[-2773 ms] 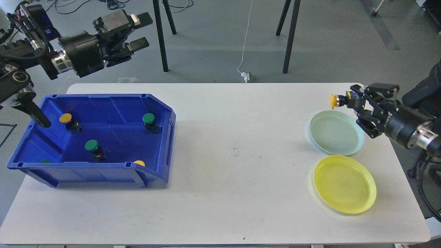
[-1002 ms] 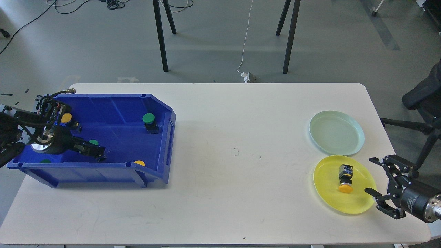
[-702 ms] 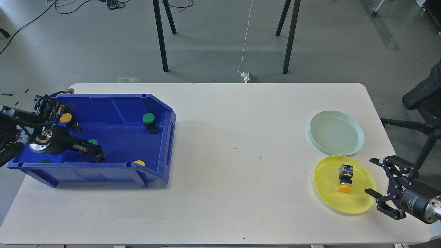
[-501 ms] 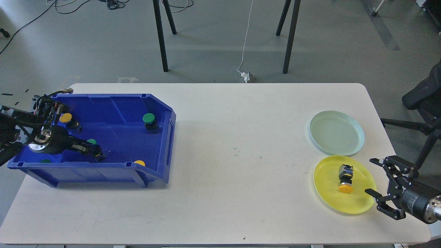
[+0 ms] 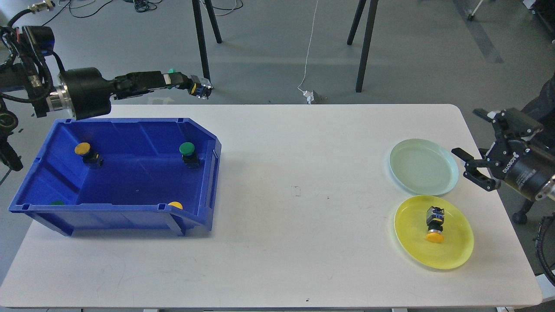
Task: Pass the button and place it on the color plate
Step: 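Raise the green-topped button toward the right gripper, then grasp the green-topped button with the right gripper and release the left, then lower the green-topped button onto the pale blue plate with the right gripper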
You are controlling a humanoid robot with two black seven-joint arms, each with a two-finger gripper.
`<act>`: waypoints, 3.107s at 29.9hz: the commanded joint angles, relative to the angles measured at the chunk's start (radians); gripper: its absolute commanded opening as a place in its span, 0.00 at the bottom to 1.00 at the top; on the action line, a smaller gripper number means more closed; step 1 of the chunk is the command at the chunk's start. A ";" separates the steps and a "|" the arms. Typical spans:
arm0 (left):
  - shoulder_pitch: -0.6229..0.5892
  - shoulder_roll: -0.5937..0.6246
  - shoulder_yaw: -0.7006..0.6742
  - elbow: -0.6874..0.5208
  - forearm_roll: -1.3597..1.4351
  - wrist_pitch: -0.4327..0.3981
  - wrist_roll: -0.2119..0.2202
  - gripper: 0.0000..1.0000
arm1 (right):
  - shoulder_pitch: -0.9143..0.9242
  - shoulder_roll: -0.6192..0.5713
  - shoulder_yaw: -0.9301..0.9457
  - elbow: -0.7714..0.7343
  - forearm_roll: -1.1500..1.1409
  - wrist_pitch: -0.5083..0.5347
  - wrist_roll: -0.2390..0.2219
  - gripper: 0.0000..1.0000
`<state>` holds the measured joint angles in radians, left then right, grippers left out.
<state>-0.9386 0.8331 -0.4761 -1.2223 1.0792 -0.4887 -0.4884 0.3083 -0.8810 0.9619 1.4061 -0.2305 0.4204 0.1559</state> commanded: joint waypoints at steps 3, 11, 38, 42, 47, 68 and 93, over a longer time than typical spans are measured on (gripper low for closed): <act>0.007 -0.182 -0.012 0.062 -0.084 0.000 0.000 0.09 | 0.295 0.145 -0.233 -0.079 0.002 0.057 -0.003 0.97; 0.049 -0.264 -0.006 0.109 -0.045 0.000 0.000 0.10 | 0.586 0.391 -0.465 -0.311 0.000 0.068 0.004 0.97; 0.038 -0.290 -0.006 0.139 -0.044 0.000 0.000 0.10 | 0.660 0.620 -0.525 -0.397 0.003 0.068 0.010 0.74; 0.038 -0.290 -0.006 0.139 -0.044 0.000 0.000 0.10 | 0.657 0.613 -0.513 -0.397 0.003 0.068 0.016 0.56; 0.038 -0.289 -0.006 0.139 -0.044 0.000 0.000 0.11 | 0.650 0.606 -0.506 -0.398 0.003 0.068 0.019 0.50; 0.047 -0.289 -0.016 0.142 -0.059 0.000 0.000 0.82 | 0.649 0.582 -0.509 -0.386 0.003 0.068 0.019 0.01; 0.050 -0.305 -0.015 0.184 -0.133 0.000 0.000 0.91 | 0.146 0.418 -0.159 -0.392 0.341 -0.738 -0.107 0.10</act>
<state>-0.8881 0.5278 -0.4909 -1.0384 0.9460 -0.4887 -0.4888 0.4441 -0.4608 0.8412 1.0278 0.1120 -0.2915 0.0621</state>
